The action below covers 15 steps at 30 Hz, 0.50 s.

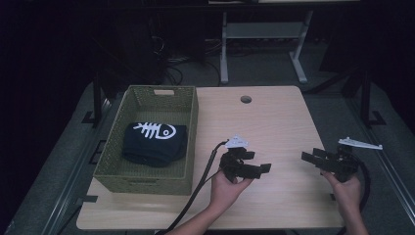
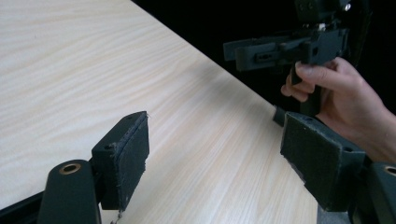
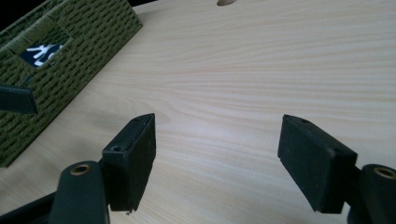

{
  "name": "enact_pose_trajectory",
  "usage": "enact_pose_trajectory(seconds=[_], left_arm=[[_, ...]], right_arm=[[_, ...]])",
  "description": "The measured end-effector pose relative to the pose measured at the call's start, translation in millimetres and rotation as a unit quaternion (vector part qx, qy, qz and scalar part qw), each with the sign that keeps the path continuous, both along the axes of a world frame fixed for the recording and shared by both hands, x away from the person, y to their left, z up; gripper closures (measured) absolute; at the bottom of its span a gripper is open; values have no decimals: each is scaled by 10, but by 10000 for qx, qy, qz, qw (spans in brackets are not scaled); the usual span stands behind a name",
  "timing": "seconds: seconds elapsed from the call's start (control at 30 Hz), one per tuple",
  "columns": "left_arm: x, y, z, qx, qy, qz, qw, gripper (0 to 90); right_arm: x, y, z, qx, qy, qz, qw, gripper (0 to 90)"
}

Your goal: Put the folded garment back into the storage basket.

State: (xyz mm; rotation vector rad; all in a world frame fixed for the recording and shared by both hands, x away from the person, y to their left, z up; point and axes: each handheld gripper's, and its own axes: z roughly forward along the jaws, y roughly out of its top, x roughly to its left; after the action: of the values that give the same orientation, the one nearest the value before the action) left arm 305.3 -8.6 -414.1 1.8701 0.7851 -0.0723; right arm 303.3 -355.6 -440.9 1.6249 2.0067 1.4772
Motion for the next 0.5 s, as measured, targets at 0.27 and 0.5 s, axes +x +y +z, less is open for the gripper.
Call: enact_pose_trajectory(seconds=[0.27,0.5], left_arm=[[-168,45,-130,247,-202,-135,9994,226],[-254,109,-248,230,-154,-154,9995,217]], right_arm=[[-81,-24,-70,-65,9,37,10000,271],[-155,-11,-120,-93,11,54,9999,271]])
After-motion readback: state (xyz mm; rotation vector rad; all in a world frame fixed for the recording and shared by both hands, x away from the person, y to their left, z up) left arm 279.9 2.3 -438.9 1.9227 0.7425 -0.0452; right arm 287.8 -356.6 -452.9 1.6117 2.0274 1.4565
